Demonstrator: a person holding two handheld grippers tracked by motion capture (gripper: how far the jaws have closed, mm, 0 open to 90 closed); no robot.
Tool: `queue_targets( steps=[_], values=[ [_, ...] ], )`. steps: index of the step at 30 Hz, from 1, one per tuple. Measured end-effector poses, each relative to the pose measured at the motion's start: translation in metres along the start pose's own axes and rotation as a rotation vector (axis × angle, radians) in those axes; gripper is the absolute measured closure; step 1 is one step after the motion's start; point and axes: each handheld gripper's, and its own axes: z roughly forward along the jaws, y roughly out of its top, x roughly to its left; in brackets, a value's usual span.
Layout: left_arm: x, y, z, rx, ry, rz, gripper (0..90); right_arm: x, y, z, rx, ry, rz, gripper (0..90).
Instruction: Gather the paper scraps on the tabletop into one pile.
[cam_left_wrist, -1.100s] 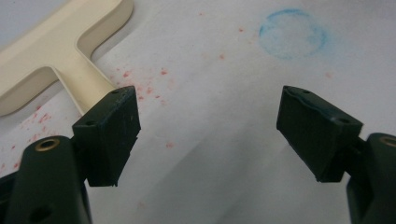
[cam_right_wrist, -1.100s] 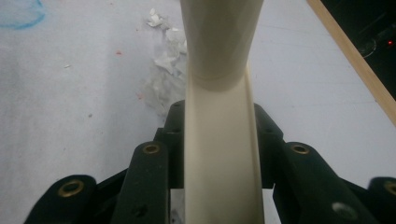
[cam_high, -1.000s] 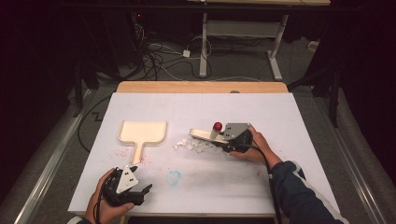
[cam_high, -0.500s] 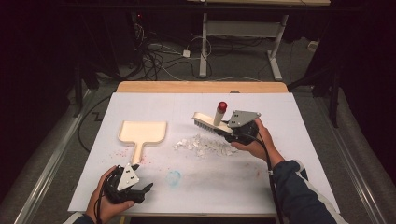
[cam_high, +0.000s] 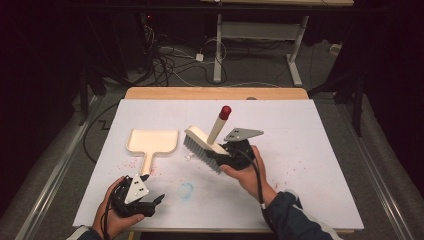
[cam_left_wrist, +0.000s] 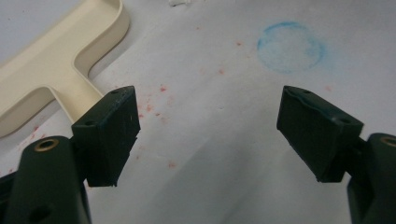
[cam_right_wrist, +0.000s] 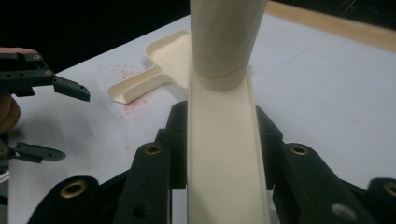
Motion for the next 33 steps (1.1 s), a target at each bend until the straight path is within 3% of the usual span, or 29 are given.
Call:
queue_targets(
  steps=[2, 5, 9, 12, 14, 18, 21, 29, 33],
  values=[
    [0.0, 0.0, 0.0, 0.001, -0.002, 0.004, 20.8, 0.011, -0.009, 0.017, 0.037, 0.009, 0.026, 67.6],
    [0.0, 0.0, 0.001, 0.002, -0.004, 0.0, 20.8, 0.017, -0.014, 0.026, 0.068, 0.008, 0.036, 67.6],
    [0.0, 0.0, 0.001, 0.005, -0.006, 0.006, 20.8, 0.017, -0.019, 0.034, 0.085, -0.082, 0.027, 67.6],
    [-0.001, 0.0, 0.002, 0.008, -0.009, 0.01, 20.8, 0.011, -0.02, 0.034, 0.088, -0.113, 0.044, 67.5],
    [-0.001, 0.001, 0.003, 0.005, -0.004, 0.015, 20.8, 0.003, -0.022, 0.031, 0.09, -0.136, 0.068, 67.4],
    [-0.003, 0.001, 0.003, 0.016, -0.011, 0.008, 20.8, -0.018, -0.031, 0.013, 0.052, -0.229, 0.166, 67.5],
    [-0.004, 0.002, 0.004, 0.022, -0.013, 0.012, 20.8, -0.027, -0.037, 0.003, 0.047, -0.261, 0.216, 67.4],
    [-0.007, 0.003, 0.003, 0.03, -0.01, 0.028, 20.8, -0.028, -0.038, -0.015, 0.036, -0.32, 0.222, 67.6],
    [-0.008, 0.004, 0.005, 0.024, -0.005, 0.034, 20.8, -0.027, -0.033, -0.022, 0.015, -0.313, 0.221, 67.5]
  ],
)
